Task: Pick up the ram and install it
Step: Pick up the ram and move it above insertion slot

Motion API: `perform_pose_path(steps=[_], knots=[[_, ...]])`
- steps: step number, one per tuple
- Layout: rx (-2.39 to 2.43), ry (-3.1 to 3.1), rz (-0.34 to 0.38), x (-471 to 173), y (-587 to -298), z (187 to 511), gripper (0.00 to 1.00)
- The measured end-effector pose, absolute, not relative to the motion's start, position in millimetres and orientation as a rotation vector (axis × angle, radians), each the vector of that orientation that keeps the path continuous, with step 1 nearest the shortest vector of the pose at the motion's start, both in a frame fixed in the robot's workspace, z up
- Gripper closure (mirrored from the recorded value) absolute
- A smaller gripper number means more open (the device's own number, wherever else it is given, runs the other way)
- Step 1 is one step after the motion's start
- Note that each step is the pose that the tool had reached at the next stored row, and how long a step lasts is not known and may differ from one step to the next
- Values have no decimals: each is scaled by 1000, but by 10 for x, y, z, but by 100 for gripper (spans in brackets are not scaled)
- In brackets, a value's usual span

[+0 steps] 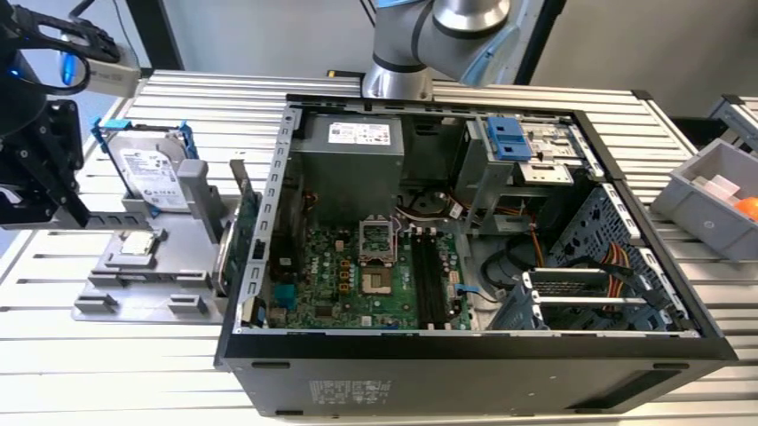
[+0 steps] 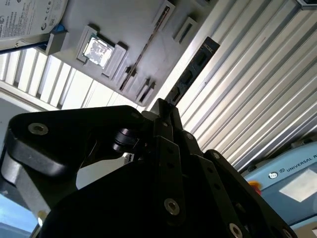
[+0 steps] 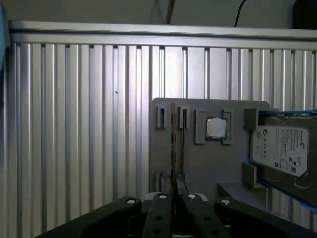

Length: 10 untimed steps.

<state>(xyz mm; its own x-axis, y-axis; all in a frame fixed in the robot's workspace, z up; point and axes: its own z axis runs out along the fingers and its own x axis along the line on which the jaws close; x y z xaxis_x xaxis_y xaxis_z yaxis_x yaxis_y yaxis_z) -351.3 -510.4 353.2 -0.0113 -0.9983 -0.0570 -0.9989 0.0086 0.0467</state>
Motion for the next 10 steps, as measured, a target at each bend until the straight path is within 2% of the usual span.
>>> perform_pose_path(steps=[10], knots=[[-2203,2226,115,-3513,-5104,3614,100]])
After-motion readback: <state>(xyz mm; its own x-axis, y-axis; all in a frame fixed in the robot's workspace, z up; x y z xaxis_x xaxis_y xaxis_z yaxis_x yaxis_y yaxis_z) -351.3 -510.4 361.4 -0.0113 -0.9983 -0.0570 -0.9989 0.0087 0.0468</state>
